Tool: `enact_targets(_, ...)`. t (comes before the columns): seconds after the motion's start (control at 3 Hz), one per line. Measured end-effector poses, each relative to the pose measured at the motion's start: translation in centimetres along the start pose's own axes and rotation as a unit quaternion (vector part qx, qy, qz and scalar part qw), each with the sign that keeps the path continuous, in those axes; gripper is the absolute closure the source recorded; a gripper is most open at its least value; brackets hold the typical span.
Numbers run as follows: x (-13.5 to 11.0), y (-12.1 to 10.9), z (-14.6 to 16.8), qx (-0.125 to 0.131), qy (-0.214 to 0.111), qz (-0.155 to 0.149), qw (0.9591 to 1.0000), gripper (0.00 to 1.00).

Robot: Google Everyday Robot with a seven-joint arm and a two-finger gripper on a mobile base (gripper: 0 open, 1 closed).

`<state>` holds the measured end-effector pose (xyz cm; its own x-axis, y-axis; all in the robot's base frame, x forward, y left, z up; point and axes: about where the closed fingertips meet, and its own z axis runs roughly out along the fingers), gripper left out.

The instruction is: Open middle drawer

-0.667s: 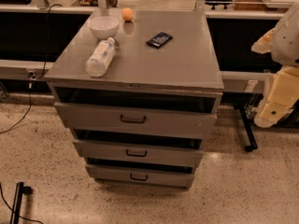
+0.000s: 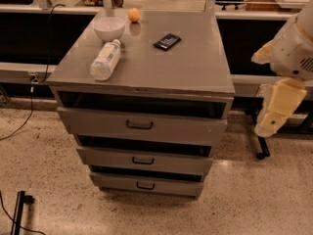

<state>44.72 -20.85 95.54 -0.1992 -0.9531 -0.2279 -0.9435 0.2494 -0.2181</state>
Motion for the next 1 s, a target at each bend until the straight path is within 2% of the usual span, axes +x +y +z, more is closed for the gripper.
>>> enact_targets(0.33,-0.8,2.2,5.7,-0.033,-0.049,-0.027,0.9979,0.0)
enact_targets(0.67,0.5,5.4,11.4,-0.044,-0.096,-0.025,0.9941,0.0)
enact_targets(1.0,1.1,4.9,12.6,-0.015,-0.105,-0.017,0.9942,0.0)
